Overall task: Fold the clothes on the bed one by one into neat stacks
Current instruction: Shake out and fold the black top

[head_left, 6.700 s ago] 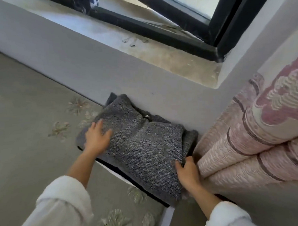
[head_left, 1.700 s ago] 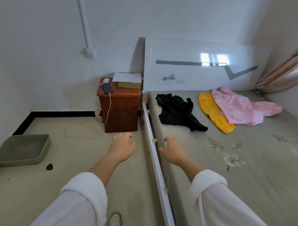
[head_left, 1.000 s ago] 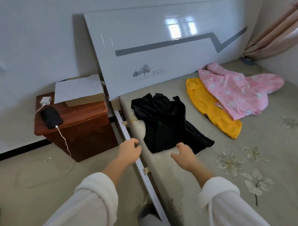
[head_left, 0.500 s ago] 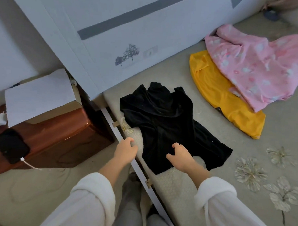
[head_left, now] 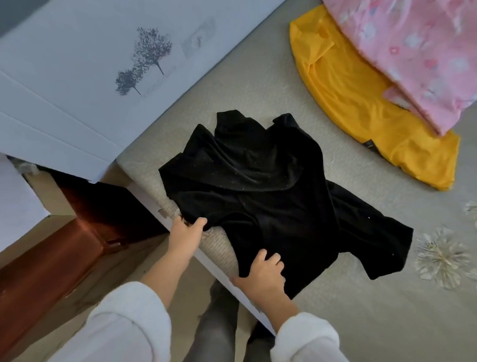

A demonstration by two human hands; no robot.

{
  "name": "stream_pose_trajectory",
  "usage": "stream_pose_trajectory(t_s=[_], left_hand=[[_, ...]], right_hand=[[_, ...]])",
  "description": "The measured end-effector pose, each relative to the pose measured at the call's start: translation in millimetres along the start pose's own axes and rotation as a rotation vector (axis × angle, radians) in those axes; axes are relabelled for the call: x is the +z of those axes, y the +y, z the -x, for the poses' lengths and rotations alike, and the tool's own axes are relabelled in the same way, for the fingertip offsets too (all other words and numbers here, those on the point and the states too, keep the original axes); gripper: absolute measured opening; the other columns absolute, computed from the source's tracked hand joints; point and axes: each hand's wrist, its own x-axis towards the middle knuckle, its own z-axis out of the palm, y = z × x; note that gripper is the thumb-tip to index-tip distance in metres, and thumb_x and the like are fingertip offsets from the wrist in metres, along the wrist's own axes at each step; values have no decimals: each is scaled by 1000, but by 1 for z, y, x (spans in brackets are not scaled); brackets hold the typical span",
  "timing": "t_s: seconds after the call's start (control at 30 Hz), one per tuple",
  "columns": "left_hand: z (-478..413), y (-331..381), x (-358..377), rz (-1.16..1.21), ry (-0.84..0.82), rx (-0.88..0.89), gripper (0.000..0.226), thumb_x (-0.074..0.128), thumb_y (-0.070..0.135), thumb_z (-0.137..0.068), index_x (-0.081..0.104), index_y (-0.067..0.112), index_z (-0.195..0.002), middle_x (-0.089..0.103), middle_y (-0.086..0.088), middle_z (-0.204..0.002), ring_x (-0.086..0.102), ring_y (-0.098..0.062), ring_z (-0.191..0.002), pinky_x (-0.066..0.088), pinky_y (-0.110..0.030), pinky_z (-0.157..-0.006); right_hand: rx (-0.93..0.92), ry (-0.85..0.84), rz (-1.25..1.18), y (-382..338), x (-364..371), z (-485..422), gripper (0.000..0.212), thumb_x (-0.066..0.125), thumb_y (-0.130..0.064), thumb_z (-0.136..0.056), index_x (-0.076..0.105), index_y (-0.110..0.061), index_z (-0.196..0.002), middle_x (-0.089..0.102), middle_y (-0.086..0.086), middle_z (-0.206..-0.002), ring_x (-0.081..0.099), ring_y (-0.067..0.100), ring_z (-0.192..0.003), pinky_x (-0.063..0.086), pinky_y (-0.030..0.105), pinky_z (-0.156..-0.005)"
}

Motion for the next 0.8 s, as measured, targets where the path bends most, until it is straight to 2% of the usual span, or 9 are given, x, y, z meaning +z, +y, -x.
stream_pose_trajectory(t_s=[0.1, 0.23, 0.3, 0.37, 0.43, 0.53, 0.63, 0.7, 0.8], left_hand=[[-13, 8, 1, 171, -13, -91, 29, 60, 35, -90, 53, 23, -114, 55, 9, -97, 53, -15, -94, 45, -36, -93], [-14, 16, -1, 245, -36, -126, 14, 62, 30, -87, 58, 16, -90, 61, 3, -96, 57, -19, -94, 48, -39, -94], [-8, 22, -5, 349, -32, -139, 9, 63, 23, -83, 60, 17, -90, 63, -5, -103, 60, -22, -93, 51, -38, -88], [2, 28, -11, 441, -43, -131, 13, 62, 17, -83, 59, 14, -96, 63, -8, -106, 62, -24, -94, 54, -37, -80], [15, 37, -17, 511, -78, -103, 18, 61, 11, -84, 58, 11, -102, 62, -11, -109, 63, -26, -98, 55, -37, -79], [46, 54, -18, 554, -145, -40, 18, 57, 2, -84, 59, 8, -101, 64, -14, -110, 65, -27, -94, 55, -38, -81], [86, 78, -7, 612, -138, 11, 34, 55, -2, -83, 55, 3, -117, 63, -17, -114, 65, -28, -96, 54, -40, -85], [114, 94, 5, 520, -29, 89, 55, 59, 4, -82, 43, 1, -134, 57, -18, -127, 60, -29, -108, 51, -41, -91], [163, 114, 24, 305, 77, 373, 90, 59, 13, -85, -1, 18, -152, 41, -15, -146, 50, -28, -125, 44, -43, -103]], right_hand=[[51, 86, 234, -12, 11, -2, 85, 63, -39, -87, 13, -3, -145, 22, 29, -142, 29, 46, -133, 43, 52, -100], [-67, 181, 334, 8, -3, -13, 38, 54, -10, -90, 44, -6, -126, 43, 17, -126, 47, 31, -116, 44, 40, -91], [-124, 144, 153, 26, -23, -17, 25, 53, -7, -89, 51, -10, -114, 51, 13, -121, 53, 29, -110, 44, 36, -88], [-80, 147, -221, 46, -48, -13, 22, 51, -9, -90, 56, -7, -111, 62, 15, -112, 59, 31, -102, 46, 33, -81], [-49, 246, -519, 67, -75, 0, 19, 51, -9, -90, 59, -5, -106, 67, 14, -92, 62, 30, -88, 47, 33, -74], [-68, 426, -715, 100, -111, 34, 13, 47, -8, -89, 56, -12, -81, 59, 4, -66, 56, 20, -63, 41, 30, -53], [-155, 515, -716, 131, -139, 74, 19, 44, -8, -88, 52, -15, -72, 52, 3, -58, 44, 15, -49, 32, 27, -47], [-221, 515, -627, 152, -154, 99, 17, 45, -12, -89, 50, -14, -73, 49, 3, -56, 43, 16, -49, 30, 30, -48], [-288, 548, -489, 192, -174, 136, 17, 55, -31, -86, 49, -20, -75, 53, 2, -58, 50, 18, -53, 31, 32, -50]])
